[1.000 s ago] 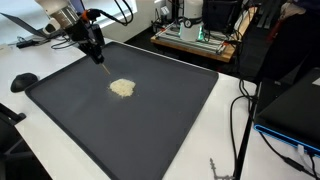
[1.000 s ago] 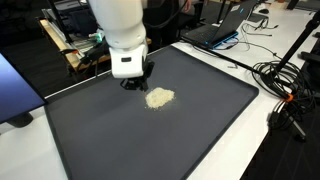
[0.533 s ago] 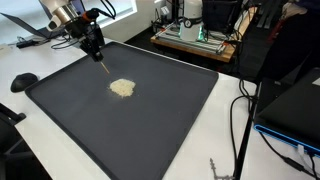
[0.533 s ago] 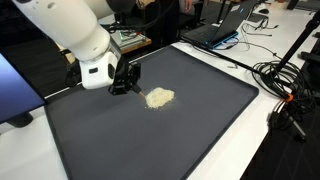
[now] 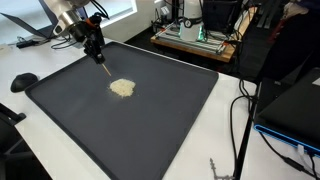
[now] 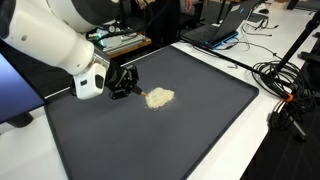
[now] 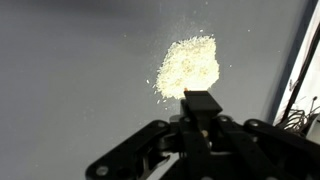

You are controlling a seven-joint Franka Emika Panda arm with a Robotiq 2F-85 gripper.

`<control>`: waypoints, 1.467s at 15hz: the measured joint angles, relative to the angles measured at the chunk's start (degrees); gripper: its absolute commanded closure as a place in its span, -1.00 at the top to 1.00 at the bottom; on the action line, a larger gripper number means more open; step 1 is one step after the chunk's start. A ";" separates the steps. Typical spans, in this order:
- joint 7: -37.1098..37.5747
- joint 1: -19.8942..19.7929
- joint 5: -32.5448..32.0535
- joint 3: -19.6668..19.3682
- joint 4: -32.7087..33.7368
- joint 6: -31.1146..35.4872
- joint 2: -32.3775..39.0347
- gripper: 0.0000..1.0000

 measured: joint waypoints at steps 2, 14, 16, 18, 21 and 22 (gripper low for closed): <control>-1.45 -0.62 2.46 -0.04 0.02 -0.65 1.11 -0.94; -12.15 -2.67 15.30 -2.48 -3.27 -2.29 3.57 -0.94; -14.80 -2.61 16.78 -3.24 -6.00 -1.06 2.39 -0.94; -18.18 -2.44 18.90 -3.77 -9.73 0.85 0.25 -0.94; -23.21 -1.19 23.33 -4.54 -16.68 5.06 -4.86 -0.94; -24.56 -0.40 24.81 -4.93 -18.92 6.76 -6.62 -0.94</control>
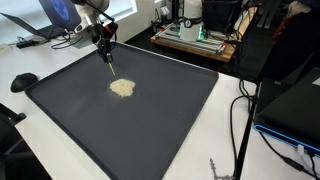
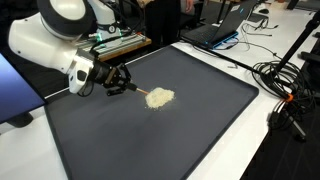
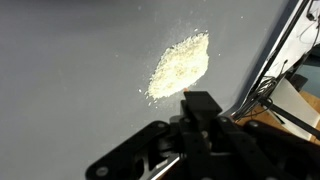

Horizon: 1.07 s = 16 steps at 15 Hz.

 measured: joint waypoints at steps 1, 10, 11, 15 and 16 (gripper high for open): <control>-1.08 1.02 1.38 -0.40 -2.23 2.05 -1.81 -0.94; -6.34 14.42 12.21 -1.64 -18.80 27.96 -15.87 -0.94; -6.78 15.76 13.21 -1.54 -19.93 30.50 -16.87 -0.94; -8.01 18.54 16.03 0.54 -23.39 38.99 -20.07 -0.94; -8.35 19.03 16.49 1.07 -24.00 40.68 -20.69 -0.94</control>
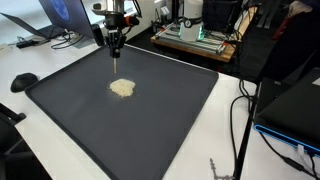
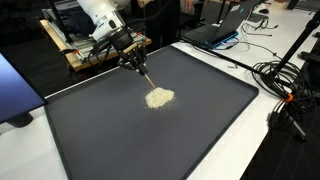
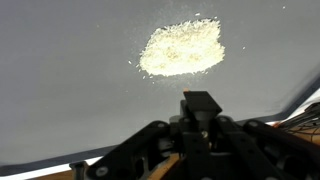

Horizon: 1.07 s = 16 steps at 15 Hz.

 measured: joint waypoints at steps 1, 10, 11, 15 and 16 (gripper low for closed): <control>-0.54 0.56 0.60 0.62 -0.67 1.82 -0.64 -0.94; -4.31 4.01 6.07 5.69 -2.42 13.76 -2.25 -0.94; -5.24 4.02 7.01 6.06 -2.49 14.19 -2.25 -0.94; -9.19 4.02 11.11 7.15 -3.16 14.65 -2.23 -0.94; -10.37 4.02 12.41 7.36 -3.31 14.67 -2.22 -0.94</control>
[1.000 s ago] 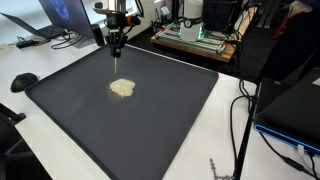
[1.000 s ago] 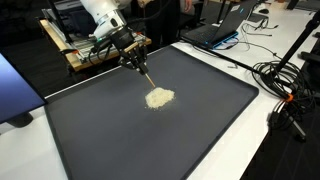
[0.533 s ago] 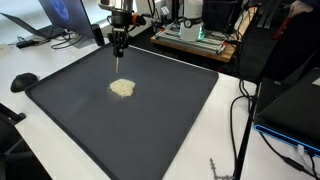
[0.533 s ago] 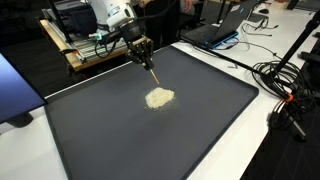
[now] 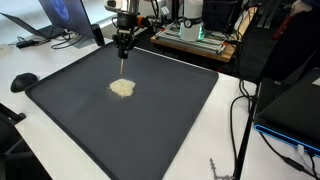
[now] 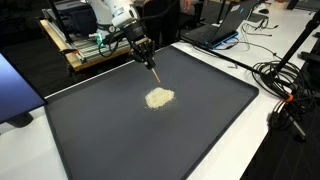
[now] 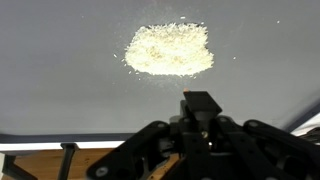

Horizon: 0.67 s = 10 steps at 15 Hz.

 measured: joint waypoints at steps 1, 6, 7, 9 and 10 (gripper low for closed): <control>-1.06 0.00 1.03 0.14 -0.13 0.01 0.02 -0.94; -5.89 0.00 5.31 0.33 -0.24 0.03 0.41 -0.94; -6.58 0.00 5.88 0.35 -0.24 0.03 0.48 -0.94; -7.86 0.00 6.80 0.42 -0.24 0.03 0.61 -0.94; -8.39 0.00 6.90 0.44 -0.24 0.03 0.64 -0.94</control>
